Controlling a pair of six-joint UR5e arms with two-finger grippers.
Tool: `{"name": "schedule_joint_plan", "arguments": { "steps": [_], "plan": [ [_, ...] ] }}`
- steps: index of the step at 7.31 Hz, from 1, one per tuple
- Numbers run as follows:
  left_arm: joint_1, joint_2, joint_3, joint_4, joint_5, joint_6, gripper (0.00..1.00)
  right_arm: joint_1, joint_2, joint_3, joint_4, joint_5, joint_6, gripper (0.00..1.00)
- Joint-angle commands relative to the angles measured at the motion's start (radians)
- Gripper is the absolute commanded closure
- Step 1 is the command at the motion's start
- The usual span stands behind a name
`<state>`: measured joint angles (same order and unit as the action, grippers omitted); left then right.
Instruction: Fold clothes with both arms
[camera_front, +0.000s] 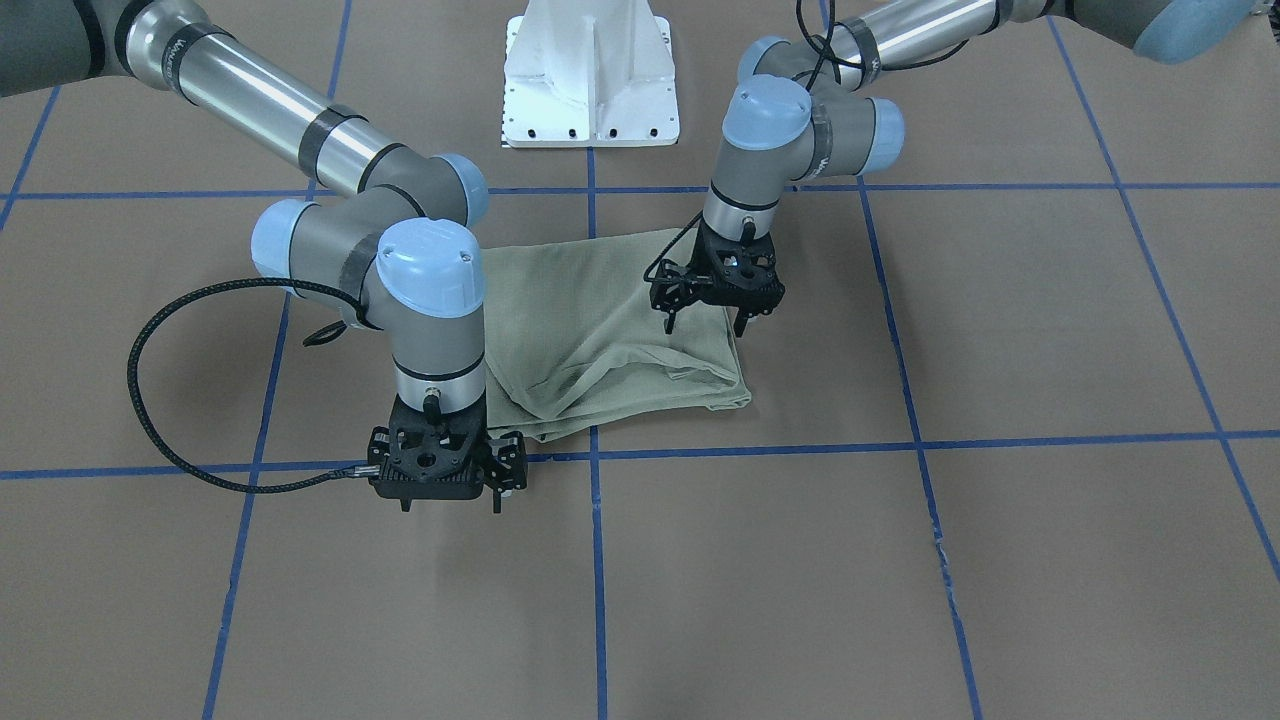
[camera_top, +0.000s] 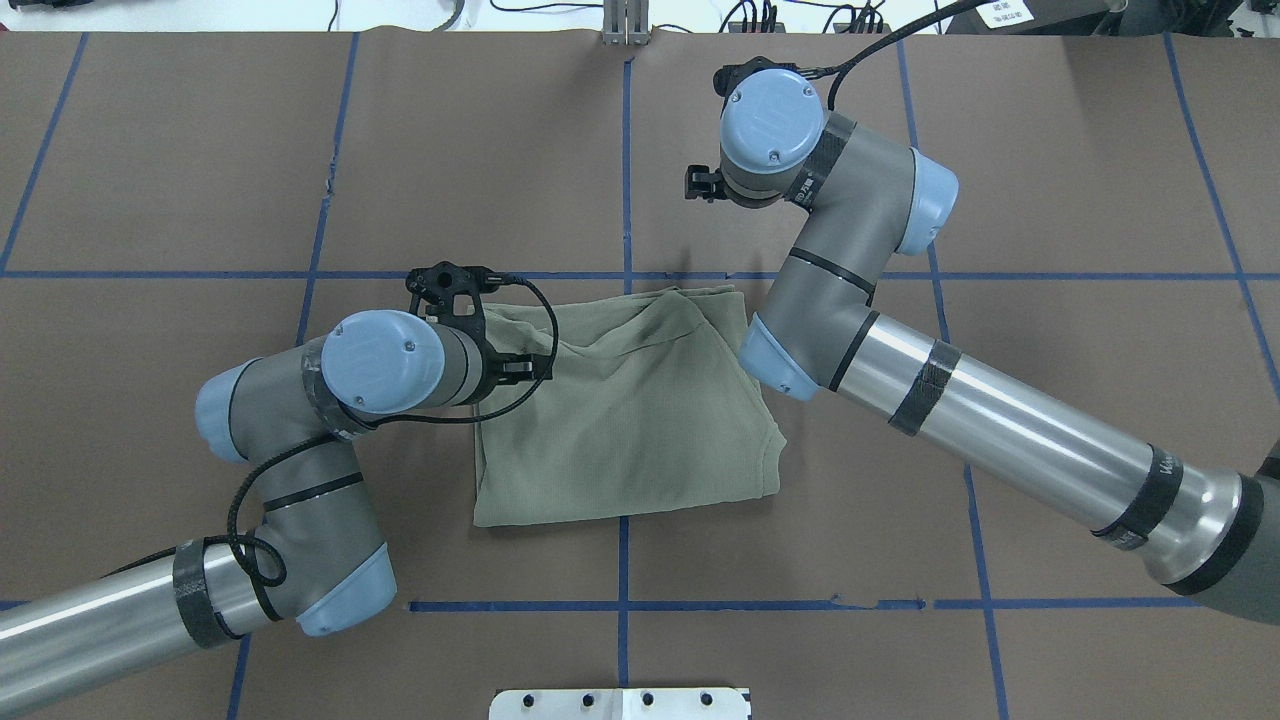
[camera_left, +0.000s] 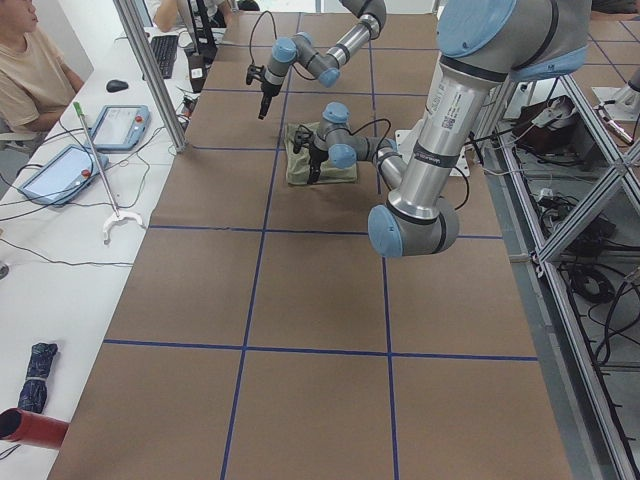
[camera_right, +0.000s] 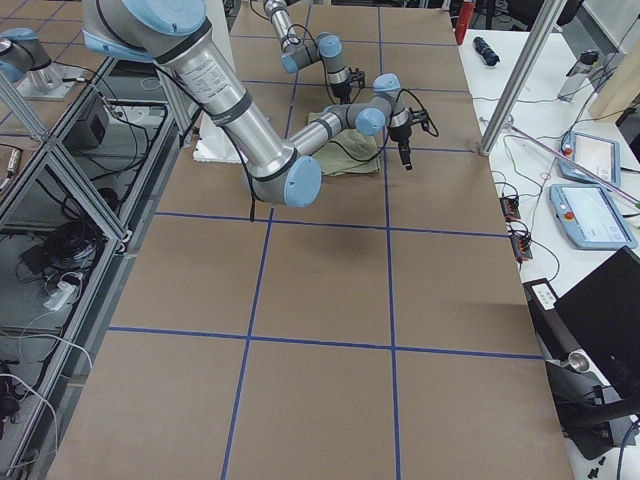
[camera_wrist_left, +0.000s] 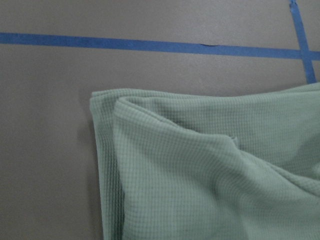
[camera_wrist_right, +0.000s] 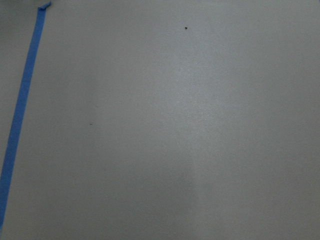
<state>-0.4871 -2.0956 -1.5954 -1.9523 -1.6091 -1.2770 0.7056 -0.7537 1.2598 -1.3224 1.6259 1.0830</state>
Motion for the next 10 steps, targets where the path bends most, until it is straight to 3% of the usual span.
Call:
{"name": "schedule_joint_plan", "arguments": {
  "steps": [1,3,5,6,8,9,10],
  "plan": [
    [-0.095,-0.059,0.102,0.0,0.014,0.016,0.0,0.0,-0.003,0.001,0.0,0.0,0.0,0.0],
    [-0.204,-0.11,0.288,-0.028,0.015,0.101,0.0,0.0,-0.015,0.001,0.002,0.003,-0.002,0.0],
    [-0.266,-0.11,0.263,-0.06,-0.027,0.238,0.0,0.017,-0.025,0.023,-0.001,0.082,-0.003,0.0],
    [-0.309,-0.09,0.186,-0.039,-0.143,0.29,0.0,0.063,-0.029,0.032,-0.011,0.188,-0.04,0.0],
    [-0.428,0.076,-0.112,0.109,-0.285,0.559,0.0,0.232,-0.175,0.143,-0.04,0.386,-0.322,0.0],
    [-0.518,0.16,-0.221,0.2,-0.363,0.719,0.0,0.353,-0.237,0.205,-0.14,0.479,-0.515,0.0],
    [-0.639,0.255,-0.268,0.229,-0.452,0.905,0.0,0.461,-0.29,0.258,-0.266,0.524,-0.742,0.0]
  ]
}}
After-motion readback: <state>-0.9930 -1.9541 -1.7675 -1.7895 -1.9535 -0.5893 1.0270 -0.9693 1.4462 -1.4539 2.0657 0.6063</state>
